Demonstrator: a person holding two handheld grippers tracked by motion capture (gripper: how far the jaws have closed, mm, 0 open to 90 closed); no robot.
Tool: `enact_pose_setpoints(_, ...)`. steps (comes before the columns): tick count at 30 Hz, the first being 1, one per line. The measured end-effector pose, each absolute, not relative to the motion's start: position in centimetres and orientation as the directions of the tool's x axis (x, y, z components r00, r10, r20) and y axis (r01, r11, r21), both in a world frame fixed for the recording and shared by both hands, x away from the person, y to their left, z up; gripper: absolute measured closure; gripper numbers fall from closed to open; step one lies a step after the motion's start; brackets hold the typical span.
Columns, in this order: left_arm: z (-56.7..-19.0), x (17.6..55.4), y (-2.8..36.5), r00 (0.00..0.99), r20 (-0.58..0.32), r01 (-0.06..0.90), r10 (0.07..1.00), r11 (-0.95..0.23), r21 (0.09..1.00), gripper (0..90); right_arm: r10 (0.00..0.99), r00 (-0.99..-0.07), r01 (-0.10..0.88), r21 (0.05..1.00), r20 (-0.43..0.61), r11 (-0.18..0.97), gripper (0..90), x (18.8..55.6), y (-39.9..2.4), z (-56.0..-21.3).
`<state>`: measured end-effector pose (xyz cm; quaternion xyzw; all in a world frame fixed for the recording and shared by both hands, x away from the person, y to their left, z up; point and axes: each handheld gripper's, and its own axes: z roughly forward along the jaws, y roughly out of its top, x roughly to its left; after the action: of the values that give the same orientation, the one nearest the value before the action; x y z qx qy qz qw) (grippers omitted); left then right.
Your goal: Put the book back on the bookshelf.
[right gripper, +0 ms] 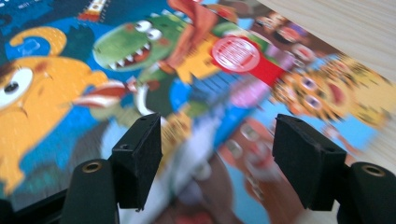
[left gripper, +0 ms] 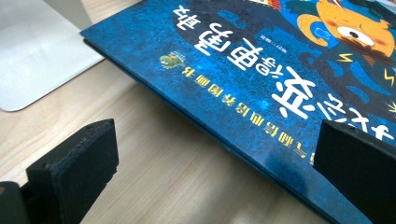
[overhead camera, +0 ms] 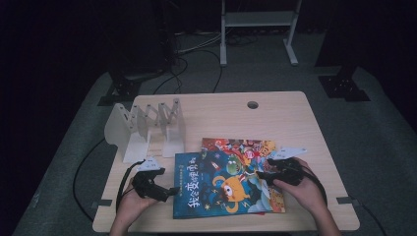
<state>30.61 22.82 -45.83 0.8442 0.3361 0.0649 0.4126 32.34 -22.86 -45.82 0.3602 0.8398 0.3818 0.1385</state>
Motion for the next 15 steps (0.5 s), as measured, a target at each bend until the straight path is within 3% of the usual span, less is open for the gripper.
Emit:
enact_pose_setpoints(7, -45.9, 30.6, 23.0, 0.760, -0.175, 0.523, 0.625, -0.430, 0.736, 0.0, 0.686, -0.726, 0.488, 0.736, 0.043, 0.470, 29.2, 31.3, -25.0, -46.8)
enact_pose_setpoints(15, -46.2, 30.7, 22.8, 0.765, -0.191, 0.532, 0.615, -0.436, 0.726, 0.0, 0.638, -0.770, 0.426, 0.753, 0.010, 0.502, 34.3, 30.7, -25.0, -46.9)
